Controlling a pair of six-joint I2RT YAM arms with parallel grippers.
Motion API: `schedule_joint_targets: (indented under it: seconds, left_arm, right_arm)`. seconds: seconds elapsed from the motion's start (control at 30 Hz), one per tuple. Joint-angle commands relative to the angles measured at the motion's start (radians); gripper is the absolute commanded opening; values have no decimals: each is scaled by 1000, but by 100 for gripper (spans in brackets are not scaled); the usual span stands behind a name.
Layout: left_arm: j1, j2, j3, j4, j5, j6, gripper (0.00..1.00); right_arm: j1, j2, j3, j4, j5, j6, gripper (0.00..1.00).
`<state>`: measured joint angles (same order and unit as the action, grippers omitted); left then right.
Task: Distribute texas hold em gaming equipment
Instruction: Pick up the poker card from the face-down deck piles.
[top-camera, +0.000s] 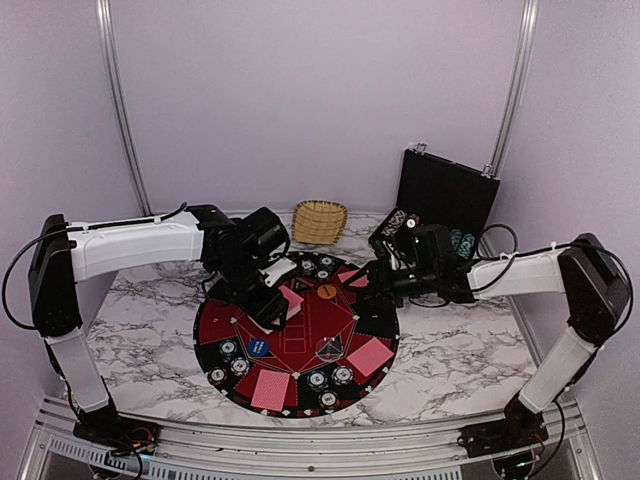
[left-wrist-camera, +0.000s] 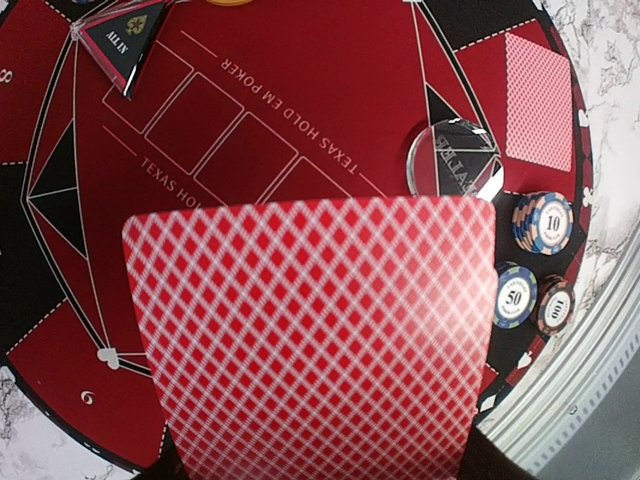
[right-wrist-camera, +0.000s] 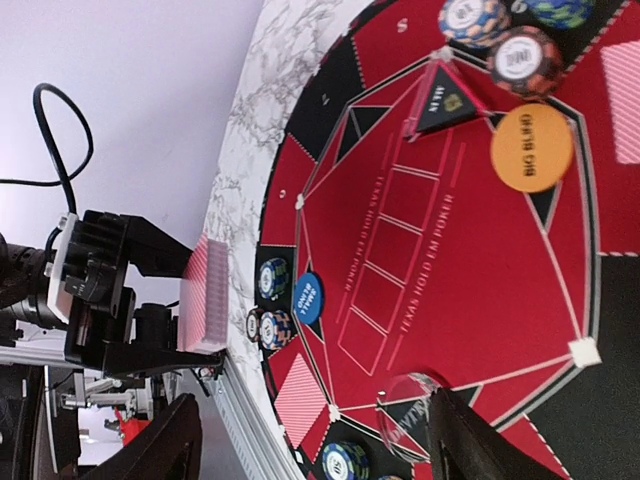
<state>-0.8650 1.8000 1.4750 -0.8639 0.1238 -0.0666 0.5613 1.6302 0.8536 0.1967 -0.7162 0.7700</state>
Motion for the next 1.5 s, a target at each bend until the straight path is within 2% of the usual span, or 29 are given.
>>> schedule_joint_targets:
  seconds: [0.0, 0.33, 0.83, 1.0, 1.33, 1.47]
  left_arm:
    - [-9, -25, 29, 11, 19, 2, 50]
    - [-19, -20, 45, 3, 19, 3, 50]
    - [-21, -25, 43, 0, 17, 4, 50]
    - [-21, -31, 42, 0, 9, 2, 50]
    - [-20, -41, 30, 0, 9, -2, 50]
    - [-20, -43, 24, 0, 7, -2, 50]
  right_arm:
    - [57, 78, 92, 148, -89, 94, 76]
    - [147, 230, 213, 239, -119, 182, 78]
    - [211, 348, 332, 244, -127, 200, 75]
    - [214, 370, 341, 253, -127, 209, 65]
    - [214, 373, 340, 233, -98, 192, 53]
    - [211, 365, 337, 224, -91, 187, 45]
